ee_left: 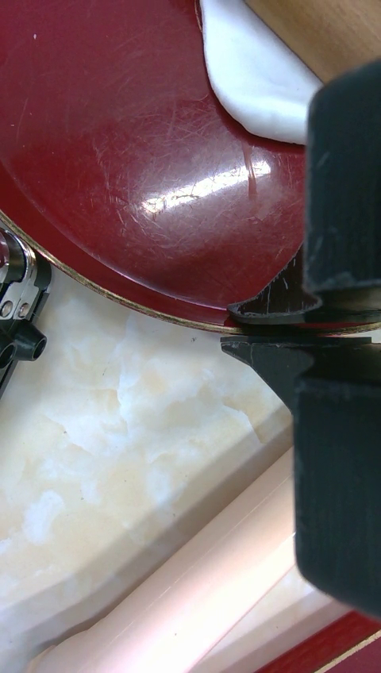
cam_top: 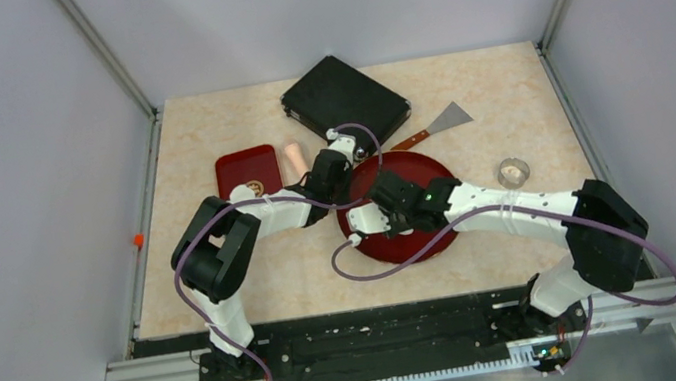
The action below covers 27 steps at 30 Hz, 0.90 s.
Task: Roll out the dumpling wrappers from the dough
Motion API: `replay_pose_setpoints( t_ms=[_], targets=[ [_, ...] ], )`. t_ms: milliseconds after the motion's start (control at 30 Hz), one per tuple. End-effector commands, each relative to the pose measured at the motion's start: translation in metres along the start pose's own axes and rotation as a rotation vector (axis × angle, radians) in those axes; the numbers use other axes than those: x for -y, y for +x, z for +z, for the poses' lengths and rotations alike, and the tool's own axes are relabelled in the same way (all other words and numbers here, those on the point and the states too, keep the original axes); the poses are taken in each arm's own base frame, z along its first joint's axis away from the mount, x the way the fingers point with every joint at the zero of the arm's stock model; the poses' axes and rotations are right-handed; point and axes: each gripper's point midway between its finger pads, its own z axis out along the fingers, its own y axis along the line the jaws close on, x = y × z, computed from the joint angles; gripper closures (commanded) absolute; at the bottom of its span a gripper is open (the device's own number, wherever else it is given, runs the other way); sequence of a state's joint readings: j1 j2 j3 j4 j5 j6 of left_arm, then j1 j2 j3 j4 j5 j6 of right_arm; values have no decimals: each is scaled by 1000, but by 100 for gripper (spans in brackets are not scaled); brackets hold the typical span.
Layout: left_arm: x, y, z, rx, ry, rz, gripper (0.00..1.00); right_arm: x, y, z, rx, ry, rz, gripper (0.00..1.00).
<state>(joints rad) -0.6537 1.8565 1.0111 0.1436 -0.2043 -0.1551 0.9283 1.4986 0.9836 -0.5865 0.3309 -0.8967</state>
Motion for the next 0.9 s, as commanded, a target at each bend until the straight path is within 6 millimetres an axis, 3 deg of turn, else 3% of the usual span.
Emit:
replay_pose_setpoints(
  t_ms=[0,167,367,500,867],
  targets=[
    [-32,-2,3,33,-155,22,100,-72,19,58,-59,-244,-11,100],
    [-33,-2,3,32,-156,23,100,-86,22,40,-39,-332,-39,100],
    [-33,-2,3,31,-157,22,100,-135,40,4,-70,-542,-144,100],
    [-33,-1,4,30,-159,23,100,-156,52,-15,-115,-637,-168,100],
    [-34,-1,3,30,-161,23,100,-170,64,-49,-124,-727,-148,100]
  ],
)
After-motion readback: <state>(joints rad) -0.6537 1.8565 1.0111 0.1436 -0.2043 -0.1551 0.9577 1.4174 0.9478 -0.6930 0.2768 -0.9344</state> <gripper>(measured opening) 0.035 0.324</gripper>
